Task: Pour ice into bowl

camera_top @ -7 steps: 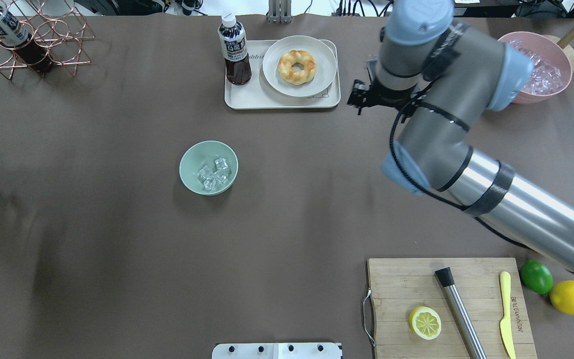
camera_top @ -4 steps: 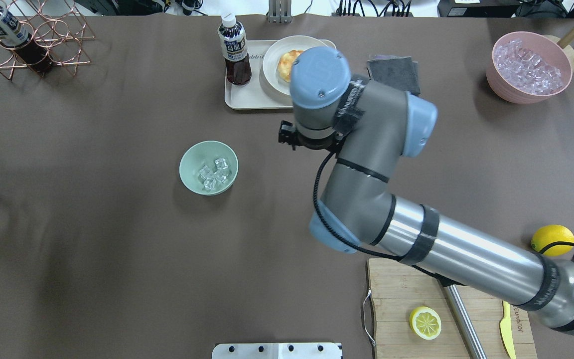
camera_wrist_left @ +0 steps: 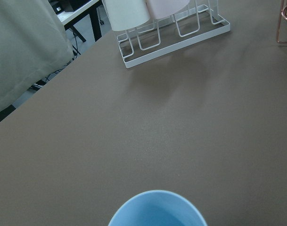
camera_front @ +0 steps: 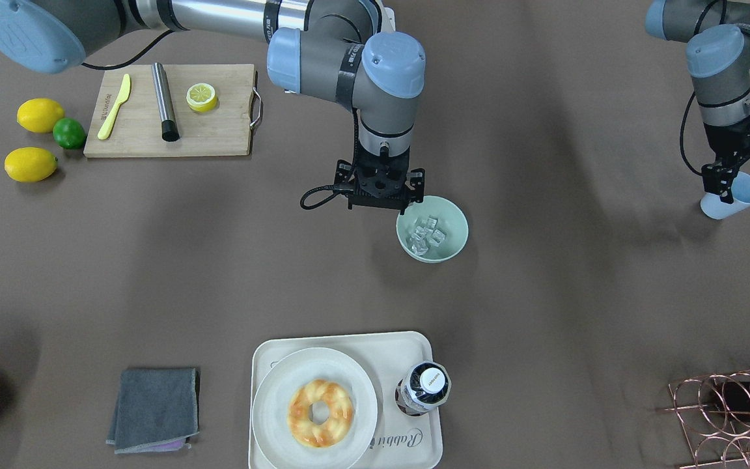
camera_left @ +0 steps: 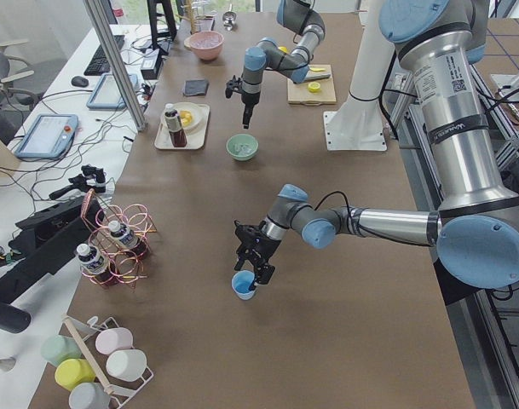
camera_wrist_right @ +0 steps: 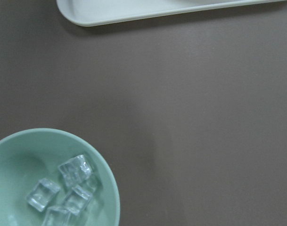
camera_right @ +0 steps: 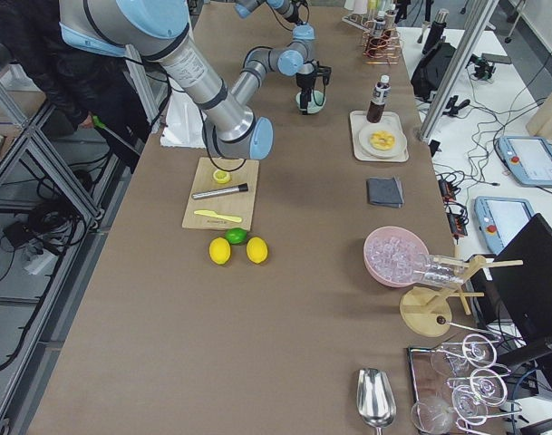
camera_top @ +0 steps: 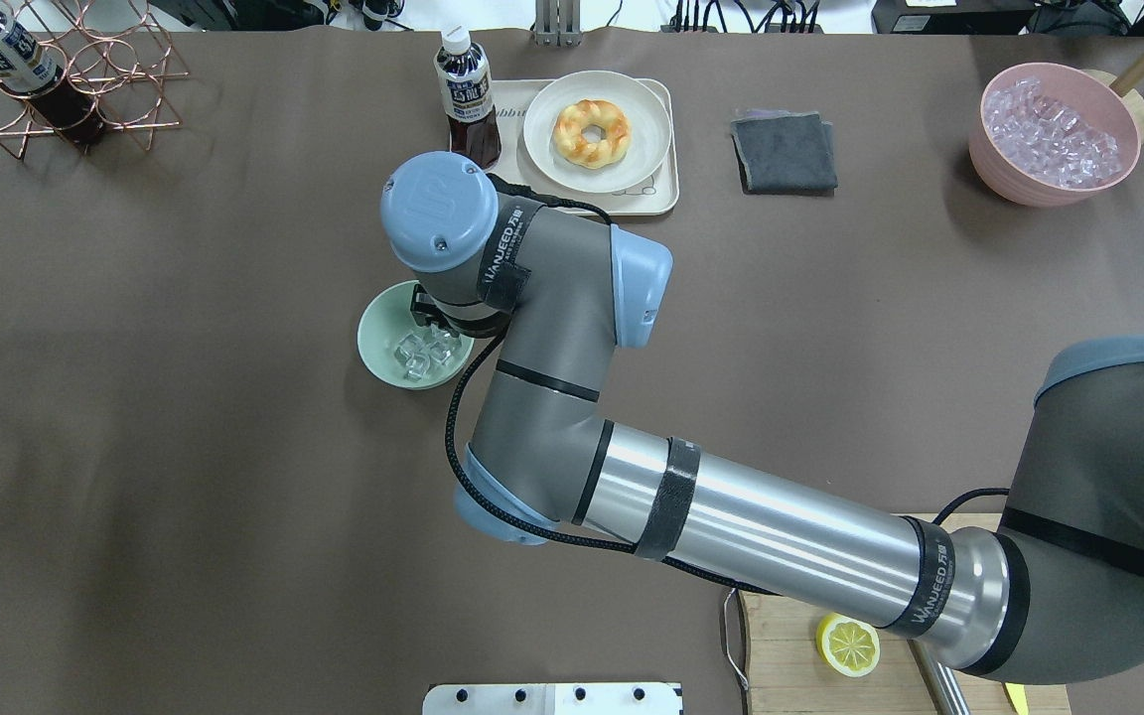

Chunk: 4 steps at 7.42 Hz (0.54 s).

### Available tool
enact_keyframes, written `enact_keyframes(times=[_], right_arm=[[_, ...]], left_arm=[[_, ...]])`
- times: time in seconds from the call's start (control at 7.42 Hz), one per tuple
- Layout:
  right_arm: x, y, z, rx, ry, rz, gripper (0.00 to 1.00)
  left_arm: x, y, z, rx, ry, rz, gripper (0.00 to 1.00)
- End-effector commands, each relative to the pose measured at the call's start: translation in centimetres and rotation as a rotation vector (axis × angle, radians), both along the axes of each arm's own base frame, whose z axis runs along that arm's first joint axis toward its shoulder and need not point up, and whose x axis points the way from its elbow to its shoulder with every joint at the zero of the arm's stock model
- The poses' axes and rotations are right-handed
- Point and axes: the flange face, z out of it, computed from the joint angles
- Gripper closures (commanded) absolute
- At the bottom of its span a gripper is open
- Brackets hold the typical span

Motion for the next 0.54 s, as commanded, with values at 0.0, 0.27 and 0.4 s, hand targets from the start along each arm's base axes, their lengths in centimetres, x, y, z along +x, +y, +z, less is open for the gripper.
enact_keyframes(times=[0.0,0.27,0.4], right_arm=[[-1.7,-0.5,-1.7,0.068,-0.029,-0.047,0.01],[-3.1,-1.6,-0.5,0.13,-0.035,-0.068,0.01],[-3.9,-1.9,0.3,0.138,-0.046,-0.068,0.02]], left_arm=[[-6.7,-1.0,-1.5,-0.048,0.028,0.076,0.03],[-12.4,-1.8,-1.2,-0.074,0.048,0.197,0.03],[-15.5,-2.3,-0.8,-0.074,0.055,0.266,0.03]])
